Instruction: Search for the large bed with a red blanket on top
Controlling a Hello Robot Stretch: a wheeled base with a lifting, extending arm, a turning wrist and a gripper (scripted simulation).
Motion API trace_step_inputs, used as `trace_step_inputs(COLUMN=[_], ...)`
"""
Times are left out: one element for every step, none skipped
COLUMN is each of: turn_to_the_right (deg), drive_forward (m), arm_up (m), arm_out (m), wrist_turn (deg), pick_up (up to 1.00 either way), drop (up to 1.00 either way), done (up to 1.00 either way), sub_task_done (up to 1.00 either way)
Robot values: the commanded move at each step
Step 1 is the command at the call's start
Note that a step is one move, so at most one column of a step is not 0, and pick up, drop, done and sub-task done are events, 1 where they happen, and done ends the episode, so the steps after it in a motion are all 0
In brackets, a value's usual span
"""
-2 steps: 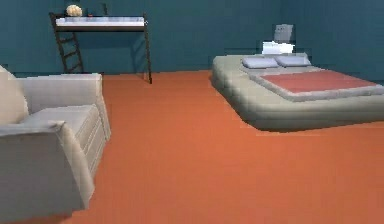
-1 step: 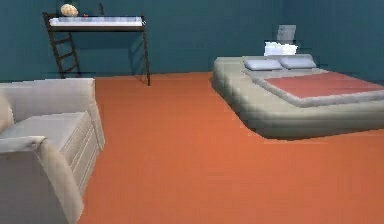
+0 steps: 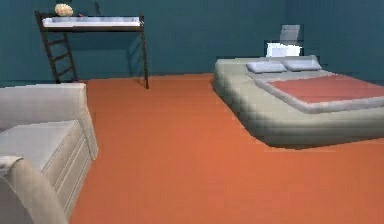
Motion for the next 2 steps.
trace_step_inputs(turn_to_the_right=[12.0,0.0], drive_forward=[0.0,1.0], arm_up=[0.0,0.0], arm_out=[0.0,0.0], wrist_turn=[0.0,0.0], pick_up=[0.0,0.0], drop=[0.0,0.0], done=[0.0,0.0], sub_task_done=[0.0,0.0])
